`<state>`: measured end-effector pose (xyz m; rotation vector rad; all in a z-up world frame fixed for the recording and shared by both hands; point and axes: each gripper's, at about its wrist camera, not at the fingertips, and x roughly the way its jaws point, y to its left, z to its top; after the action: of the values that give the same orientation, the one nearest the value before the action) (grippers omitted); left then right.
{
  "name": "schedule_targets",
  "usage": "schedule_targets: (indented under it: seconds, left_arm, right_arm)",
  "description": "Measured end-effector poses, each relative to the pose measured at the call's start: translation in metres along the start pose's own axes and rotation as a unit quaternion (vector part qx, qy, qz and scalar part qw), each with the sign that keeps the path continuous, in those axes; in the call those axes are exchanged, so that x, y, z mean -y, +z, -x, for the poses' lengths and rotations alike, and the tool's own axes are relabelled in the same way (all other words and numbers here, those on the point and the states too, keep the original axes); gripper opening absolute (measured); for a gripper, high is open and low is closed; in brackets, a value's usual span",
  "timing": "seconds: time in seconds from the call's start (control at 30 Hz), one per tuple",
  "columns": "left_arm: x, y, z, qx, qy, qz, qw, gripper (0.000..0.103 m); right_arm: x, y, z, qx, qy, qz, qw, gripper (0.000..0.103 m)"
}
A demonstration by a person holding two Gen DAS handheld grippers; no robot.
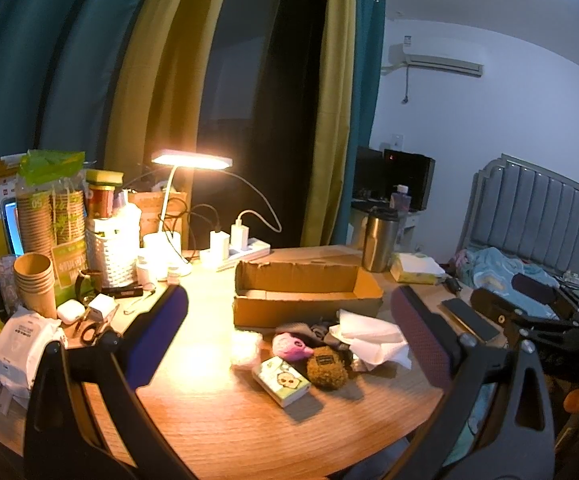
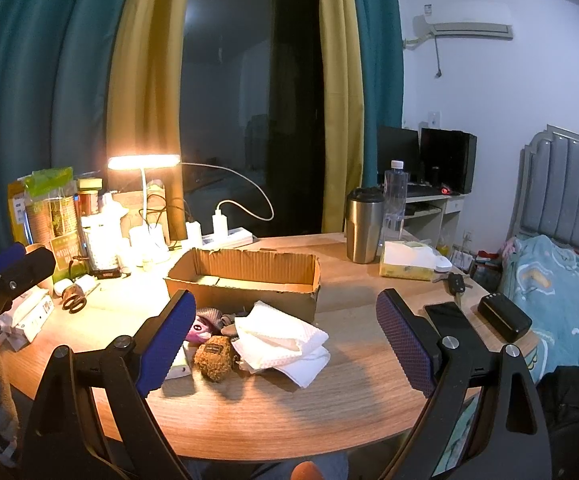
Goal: Organize soft objects
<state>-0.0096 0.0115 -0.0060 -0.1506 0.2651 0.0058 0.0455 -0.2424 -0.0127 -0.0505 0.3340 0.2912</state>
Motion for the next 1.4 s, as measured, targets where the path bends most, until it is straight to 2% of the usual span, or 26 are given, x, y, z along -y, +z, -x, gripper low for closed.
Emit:
schedule_targets:
  seconds: [1.4]
  left_arm:
    - [0.0003,-0.0024,0.0027,-0.001,0.0,0.001,1.0,0.102]
  right_arm:
    - [-0.0007,-0.0014,-0.0019,0.0,-0.002,0.001,1.0,0.094]
